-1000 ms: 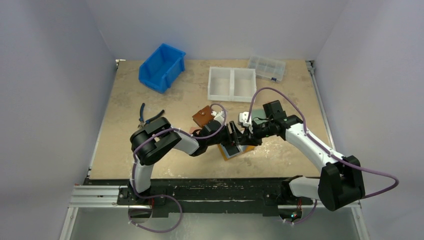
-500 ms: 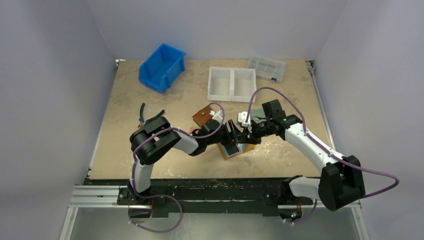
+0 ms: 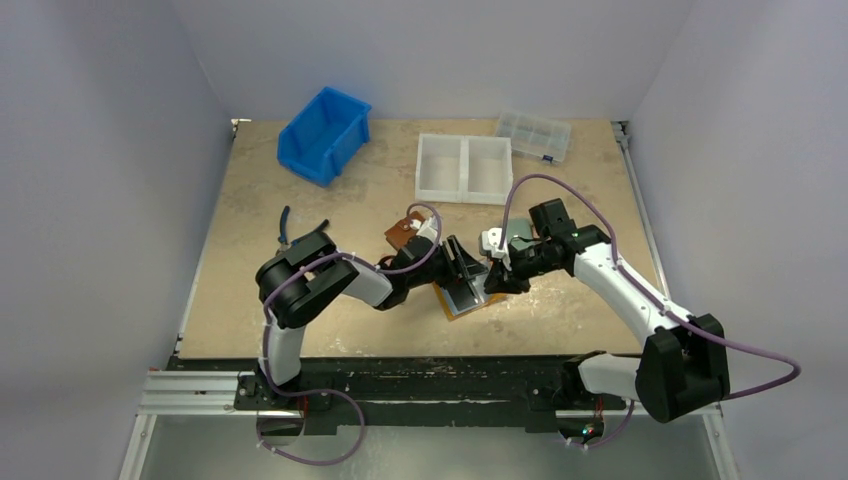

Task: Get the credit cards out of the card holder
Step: Open the card holder at the center of the board.

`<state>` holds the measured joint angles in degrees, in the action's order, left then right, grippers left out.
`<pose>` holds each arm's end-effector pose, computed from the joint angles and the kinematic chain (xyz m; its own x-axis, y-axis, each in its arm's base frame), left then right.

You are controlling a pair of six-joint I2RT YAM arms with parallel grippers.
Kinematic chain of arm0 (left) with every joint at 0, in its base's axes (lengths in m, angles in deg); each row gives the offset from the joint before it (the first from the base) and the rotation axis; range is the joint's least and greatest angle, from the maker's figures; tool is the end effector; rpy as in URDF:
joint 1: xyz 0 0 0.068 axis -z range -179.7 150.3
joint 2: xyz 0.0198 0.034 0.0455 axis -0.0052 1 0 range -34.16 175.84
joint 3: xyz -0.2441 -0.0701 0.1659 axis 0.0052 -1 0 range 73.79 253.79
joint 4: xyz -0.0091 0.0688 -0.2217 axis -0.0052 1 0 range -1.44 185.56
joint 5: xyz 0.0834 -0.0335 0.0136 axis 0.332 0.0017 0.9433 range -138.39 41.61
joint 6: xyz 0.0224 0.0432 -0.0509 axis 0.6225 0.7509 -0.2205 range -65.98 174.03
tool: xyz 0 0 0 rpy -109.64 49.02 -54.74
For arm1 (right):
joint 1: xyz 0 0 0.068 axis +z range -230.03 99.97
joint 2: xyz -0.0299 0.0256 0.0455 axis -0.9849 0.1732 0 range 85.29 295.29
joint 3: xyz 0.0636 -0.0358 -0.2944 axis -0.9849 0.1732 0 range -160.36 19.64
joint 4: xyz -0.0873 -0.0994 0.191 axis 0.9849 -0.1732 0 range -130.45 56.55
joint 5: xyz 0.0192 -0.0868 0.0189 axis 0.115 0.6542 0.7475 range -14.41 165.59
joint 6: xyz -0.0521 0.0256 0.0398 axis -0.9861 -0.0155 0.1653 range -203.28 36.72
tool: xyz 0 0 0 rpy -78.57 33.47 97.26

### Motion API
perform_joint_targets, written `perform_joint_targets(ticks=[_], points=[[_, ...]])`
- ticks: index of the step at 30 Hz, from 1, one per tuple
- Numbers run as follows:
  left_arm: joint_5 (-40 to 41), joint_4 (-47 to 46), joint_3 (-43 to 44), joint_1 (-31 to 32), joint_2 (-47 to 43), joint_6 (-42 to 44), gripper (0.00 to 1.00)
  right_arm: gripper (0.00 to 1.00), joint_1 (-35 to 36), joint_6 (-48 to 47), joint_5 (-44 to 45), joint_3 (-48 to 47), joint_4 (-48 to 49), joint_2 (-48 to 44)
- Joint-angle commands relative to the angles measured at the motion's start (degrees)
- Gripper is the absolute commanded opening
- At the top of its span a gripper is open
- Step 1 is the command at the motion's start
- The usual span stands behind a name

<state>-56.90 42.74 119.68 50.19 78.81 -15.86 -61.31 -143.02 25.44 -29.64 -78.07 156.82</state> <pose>0.2484 -0.3082 0.1646 -0.8740 -0.4039 -0.2700 0.0713 0.4432 -0.8936 0.1662 0.1028 0.2663 -0.0147 -0.5894 -0.8077 -0.9999 0.0023 0.0166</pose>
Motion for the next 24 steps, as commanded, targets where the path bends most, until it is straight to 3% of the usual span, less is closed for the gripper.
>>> perform_joint_targets(ticks=[1,8,18,24], points=[[1.1,-2.2,-0.8,-0.4,-3.6,-0.1,0.54,0.21,-0.1,2.7,1.1,0.2,3.2,-1.3],[1.5,-2.1,-1.5,-0.4,-5.6,0.1,0.54,0.1,2.8,17.7,12.9,4.7,19.3,0.6],[4.6,0.9,-4.6,-1.2,-10.5,1.5,0.55,0.05,3.4,23.9,25.3,4.3,24.1,5.6],[6.9,3.5,-10.1,-1.2,-18.2,3.3,0.58,0.05,3.4,24.7,26.8,3.1,23.3,9.3]])
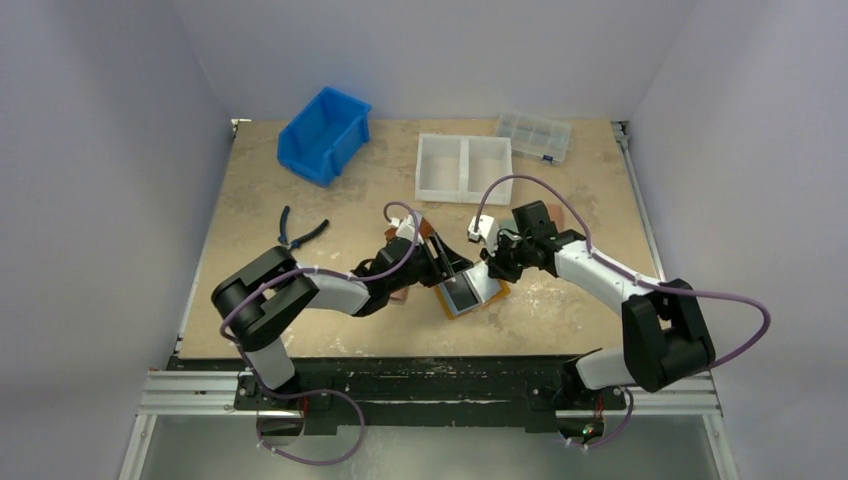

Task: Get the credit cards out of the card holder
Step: Open the card holder at the center of the board.

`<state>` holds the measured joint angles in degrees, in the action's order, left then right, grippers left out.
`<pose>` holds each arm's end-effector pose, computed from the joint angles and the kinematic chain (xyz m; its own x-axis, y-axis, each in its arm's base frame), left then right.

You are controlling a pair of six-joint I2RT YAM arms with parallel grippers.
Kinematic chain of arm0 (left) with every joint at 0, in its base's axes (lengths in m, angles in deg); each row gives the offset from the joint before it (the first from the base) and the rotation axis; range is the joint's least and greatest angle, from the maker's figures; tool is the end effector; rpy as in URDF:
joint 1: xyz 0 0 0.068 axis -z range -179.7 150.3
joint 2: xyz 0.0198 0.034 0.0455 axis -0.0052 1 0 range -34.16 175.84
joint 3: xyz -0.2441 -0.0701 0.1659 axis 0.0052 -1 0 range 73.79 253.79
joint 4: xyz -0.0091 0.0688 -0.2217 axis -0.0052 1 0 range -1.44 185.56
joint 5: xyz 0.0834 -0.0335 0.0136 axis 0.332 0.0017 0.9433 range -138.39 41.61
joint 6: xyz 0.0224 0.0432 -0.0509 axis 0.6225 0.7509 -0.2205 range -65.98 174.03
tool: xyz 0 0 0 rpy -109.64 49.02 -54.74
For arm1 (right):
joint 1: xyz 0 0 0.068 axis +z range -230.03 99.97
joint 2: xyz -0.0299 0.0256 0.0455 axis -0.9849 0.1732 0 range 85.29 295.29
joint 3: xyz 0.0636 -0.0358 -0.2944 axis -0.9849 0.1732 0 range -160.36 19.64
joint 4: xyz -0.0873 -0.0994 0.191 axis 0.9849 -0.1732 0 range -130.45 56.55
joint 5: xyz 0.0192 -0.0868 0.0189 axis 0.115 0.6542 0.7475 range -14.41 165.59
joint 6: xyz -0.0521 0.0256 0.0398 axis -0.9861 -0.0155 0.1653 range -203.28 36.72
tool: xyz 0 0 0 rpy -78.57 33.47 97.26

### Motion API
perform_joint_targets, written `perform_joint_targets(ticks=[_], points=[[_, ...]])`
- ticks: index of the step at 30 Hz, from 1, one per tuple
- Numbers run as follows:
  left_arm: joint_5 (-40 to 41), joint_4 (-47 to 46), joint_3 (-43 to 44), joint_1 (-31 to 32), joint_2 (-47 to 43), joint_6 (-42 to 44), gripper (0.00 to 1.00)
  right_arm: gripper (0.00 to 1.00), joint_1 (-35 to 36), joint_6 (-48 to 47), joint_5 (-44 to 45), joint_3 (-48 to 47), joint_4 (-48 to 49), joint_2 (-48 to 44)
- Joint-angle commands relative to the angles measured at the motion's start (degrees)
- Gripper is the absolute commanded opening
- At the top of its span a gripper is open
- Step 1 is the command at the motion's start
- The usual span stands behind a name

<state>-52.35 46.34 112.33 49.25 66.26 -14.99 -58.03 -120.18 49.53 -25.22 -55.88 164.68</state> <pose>0.2274 -0.2672 0.1997 -0.8215 -0.4750 -0.3155 0.0784 0.4539 -0.8876 0.2169 0.1148 0.2268 -0.2863 -0.6974 -0.6570 -0.9133 0.4059 -0.0328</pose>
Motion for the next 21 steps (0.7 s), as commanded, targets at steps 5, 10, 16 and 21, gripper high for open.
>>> perform_joint_targets(ticks=[5,10,16,21], points=[[0.5,-0.1,-6.1,-0.3,-7.5,1.0,0.59,0.05,0.2,2.0,2.2,-1.9,0.3,2.7],[-0.4,-0.6,-8.0,-0.3,-6.9,-0.9,0.56,0.06,0.1,2.3,0.2,-2.3,-0.7,3.2],[0.1,3.8,-6.6,0.5,-6.6,-0.6,0.55,0.06,0.1,2.6,-1.3,-2.9,-1.5,4.4],[0.3,11.4,-2.8,1.0,-5.2,-0.6,0.56,0.06,0.1,3.0,-1.4,-3.0,-1.4,4.3]])
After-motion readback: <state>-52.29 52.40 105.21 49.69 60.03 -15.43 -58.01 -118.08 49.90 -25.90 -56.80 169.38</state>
